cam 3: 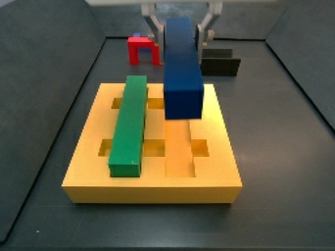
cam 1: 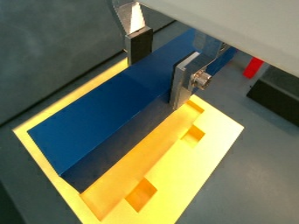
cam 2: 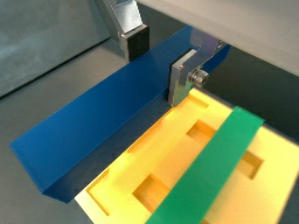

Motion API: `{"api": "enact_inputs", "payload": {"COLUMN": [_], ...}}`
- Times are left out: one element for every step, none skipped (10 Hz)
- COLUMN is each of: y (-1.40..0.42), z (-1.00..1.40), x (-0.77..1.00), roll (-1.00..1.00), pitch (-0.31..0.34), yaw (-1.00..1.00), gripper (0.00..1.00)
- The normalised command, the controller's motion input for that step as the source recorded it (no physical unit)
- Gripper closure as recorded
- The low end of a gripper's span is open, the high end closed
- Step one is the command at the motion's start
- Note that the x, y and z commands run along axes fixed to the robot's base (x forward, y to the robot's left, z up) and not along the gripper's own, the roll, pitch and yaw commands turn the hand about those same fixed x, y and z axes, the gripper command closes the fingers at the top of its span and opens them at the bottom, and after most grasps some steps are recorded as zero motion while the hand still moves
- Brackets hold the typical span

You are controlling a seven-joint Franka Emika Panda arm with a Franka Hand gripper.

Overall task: Pick up the blue object. Move up. Move to above the board. Insert the blue object.
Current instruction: Insert the blue object.

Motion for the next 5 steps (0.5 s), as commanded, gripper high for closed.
{"api": "enact_inputs", "payload": {"y": [0.0, 0.0, 0.0, 0.0, -0.1], "z": [-0.76, -0.74, -0.65, -0.64, -0.62], "x": [0.07, 0.0, 0.0, 0.0, 0.13], "roll": [0.15, 0.1, 0.09, 0.07, 0.02], "pitch": [-0.01, -0.011, -0.007, -0.017, -0.031], "yaw": [0.11, 0.13, 0.09, 0.08, 0.0], "gripper": [1.0, 1.0, 1.0, 1.0, 1.0]}}
